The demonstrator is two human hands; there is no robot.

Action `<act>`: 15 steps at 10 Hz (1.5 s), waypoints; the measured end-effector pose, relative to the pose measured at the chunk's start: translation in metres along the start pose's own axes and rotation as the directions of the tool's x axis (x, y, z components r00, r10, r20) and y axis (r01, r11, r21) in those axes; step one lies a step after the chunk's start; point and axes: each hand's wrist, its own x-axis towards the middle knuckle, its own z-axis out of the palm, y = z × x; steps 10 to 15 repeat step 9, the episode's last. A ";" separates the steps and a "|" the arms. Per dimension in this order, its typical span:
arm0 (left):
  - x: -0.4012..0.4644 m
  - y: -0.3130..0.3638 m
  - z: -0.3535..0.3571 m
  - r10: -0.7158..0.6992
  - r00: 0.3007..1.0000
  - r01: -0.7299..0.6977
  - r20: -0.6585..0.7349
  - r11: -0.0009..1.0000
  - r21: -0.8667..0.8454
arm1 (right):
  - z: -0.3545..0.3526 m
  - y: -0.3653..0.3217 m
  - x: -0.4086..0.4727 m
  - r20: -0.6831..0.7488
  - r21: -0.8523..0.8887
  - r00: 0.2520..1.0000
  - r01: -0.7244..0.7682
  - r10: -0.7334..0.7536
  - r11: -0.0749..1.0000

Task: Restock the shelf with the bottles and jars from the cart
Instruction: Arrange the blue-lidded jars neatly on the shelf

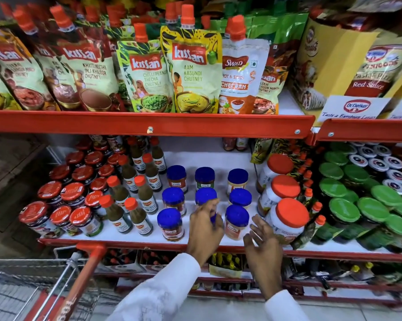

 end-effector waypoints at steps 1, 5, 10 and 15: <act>0.008 0.008 0.021 -0.081 0.992 0.077 0.092 0.996 0.045 | 0.006 0.000 0.000 0.112 -0.036 0.992 -0.062 0.066 0.997; 0.013 0.008 0.047 -0.143 0.986 0.131 0.087 0.982 0.138 | -0.005 -0.001 0.015 0.272 -0.152 0.962 0.033 0.009 0.988; -0.003 0.015 0.050 -0.137 0.990 0.133 0.026 0.985 0.111 | -0.025 -0.006 0.032 0.332 -0.113 0.943 0.033 0.006 0.993; -0.003 0.015 0.050 -0.137 0.990 0.133 0.026 0.985 0.111 | -0.025 -0.006 0.032 0.332 -0.113 0.943 0.033 0.006 0.993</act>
